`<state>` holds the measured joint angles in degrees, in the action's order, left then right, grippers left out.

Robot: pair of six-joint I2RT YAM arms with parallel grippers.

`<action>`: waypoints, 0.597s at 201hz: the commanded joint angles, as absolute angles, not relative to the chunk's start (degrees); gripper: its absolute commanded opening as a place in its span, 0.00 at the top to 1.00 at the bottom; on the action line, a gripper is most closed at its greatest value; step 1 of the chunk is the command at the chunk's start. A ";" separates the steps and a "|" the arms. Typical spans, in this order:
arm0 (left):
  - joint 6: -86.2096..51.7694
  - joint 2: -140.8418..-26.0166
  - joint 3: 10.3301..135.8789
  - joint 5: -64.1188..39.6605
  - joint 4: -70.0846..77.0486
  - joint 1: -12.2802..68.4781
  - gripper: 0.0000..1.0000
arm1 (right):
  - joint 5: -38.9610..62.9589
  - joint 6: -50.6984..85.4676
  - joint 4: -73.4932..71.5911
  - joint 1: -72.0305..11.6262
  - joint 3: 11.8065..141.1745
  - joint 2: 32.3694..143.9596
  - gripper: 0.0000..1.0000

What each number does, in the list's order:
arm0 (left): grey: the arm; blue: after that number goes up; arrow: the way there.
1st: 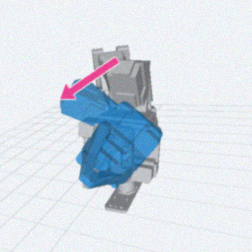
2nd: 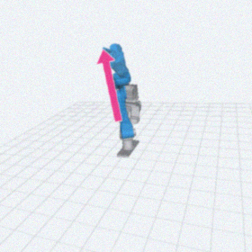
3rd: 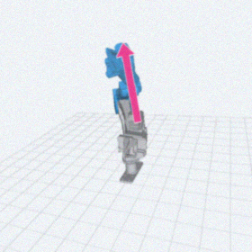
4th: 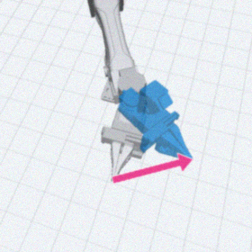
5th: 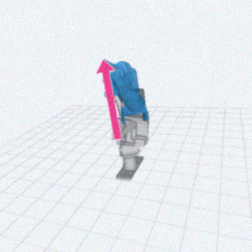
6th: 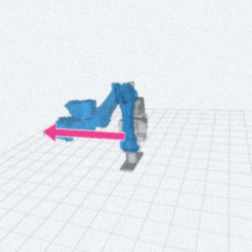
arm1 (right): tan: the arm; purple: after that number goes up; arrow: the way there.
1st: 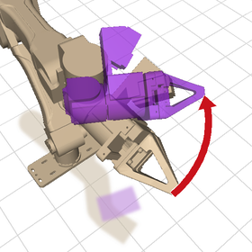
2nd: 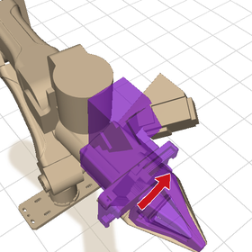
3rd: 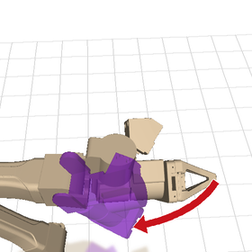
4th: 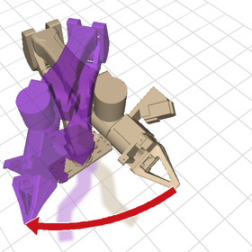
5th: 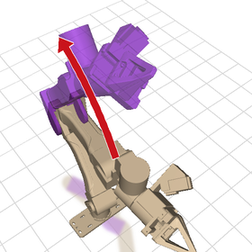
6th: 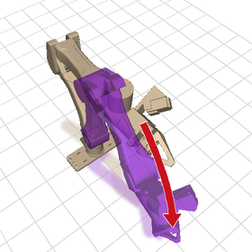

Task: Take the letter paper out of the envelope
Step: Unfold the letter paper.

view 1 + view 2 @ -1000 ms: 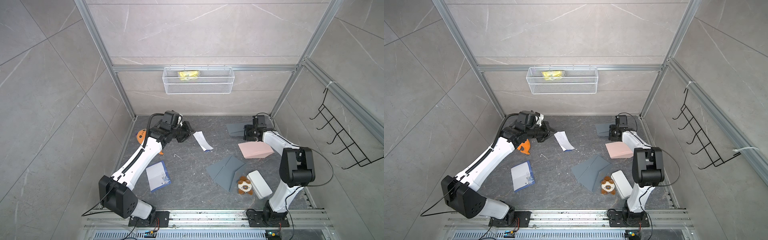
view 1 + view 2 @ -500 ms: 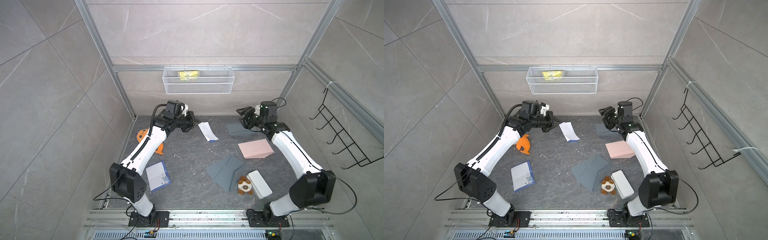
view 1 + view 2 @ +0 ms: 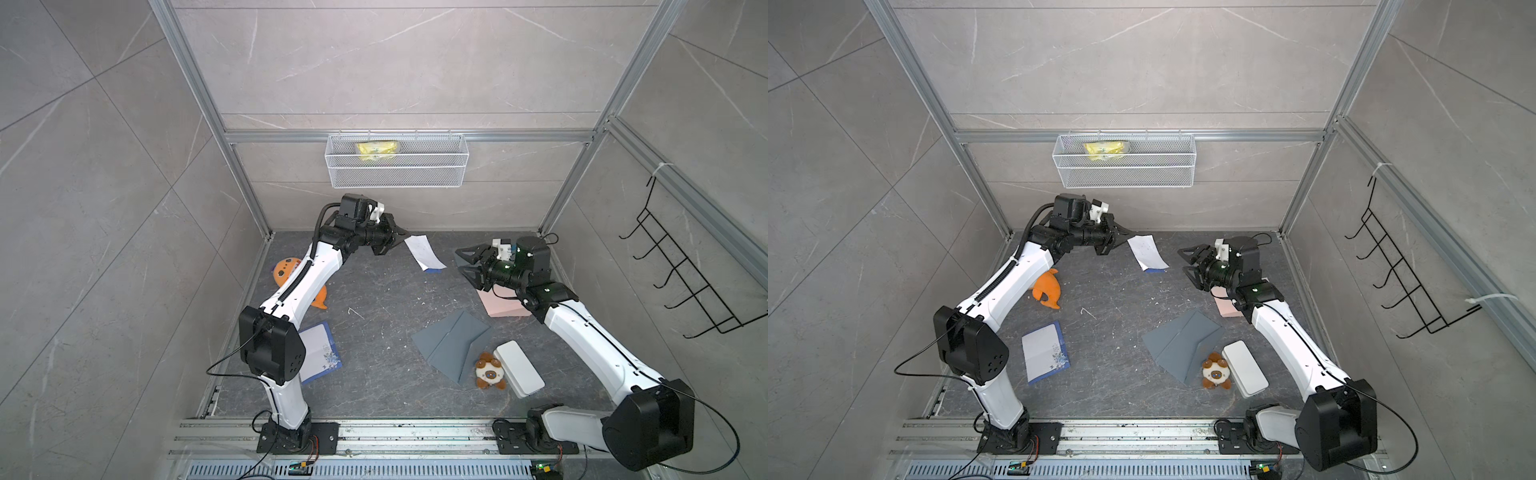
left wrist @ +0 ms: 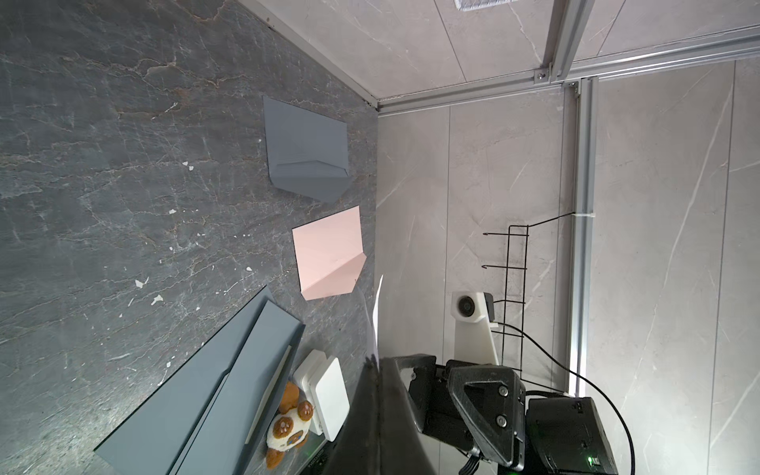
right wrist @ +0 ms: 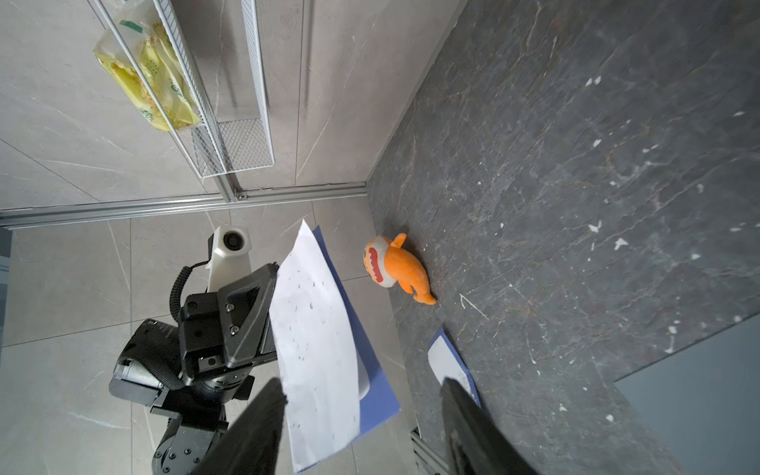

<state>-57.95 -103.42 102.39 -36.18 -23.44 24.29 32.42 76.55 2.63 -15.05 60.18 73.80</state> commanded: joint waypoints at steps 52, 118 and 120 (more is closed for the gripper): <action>-59.06 -102.39 103.01 -37.44 -20.27 24.68 1.00 | 32.67 82.35 -3.32 -18.62 59.76 75.65 0.44; -59.11 -102.41 102.74 -37.74 -20.19 24.65 1.00 | 31.99 84.81 -6.52 -19.95 59.83 76.57 0.48; -59.14 -102.42 102.70 -37.78 -20.19 24.66 1.00 | 31.97 84.81 -6.51 -19.91 59.89 76.58 0.48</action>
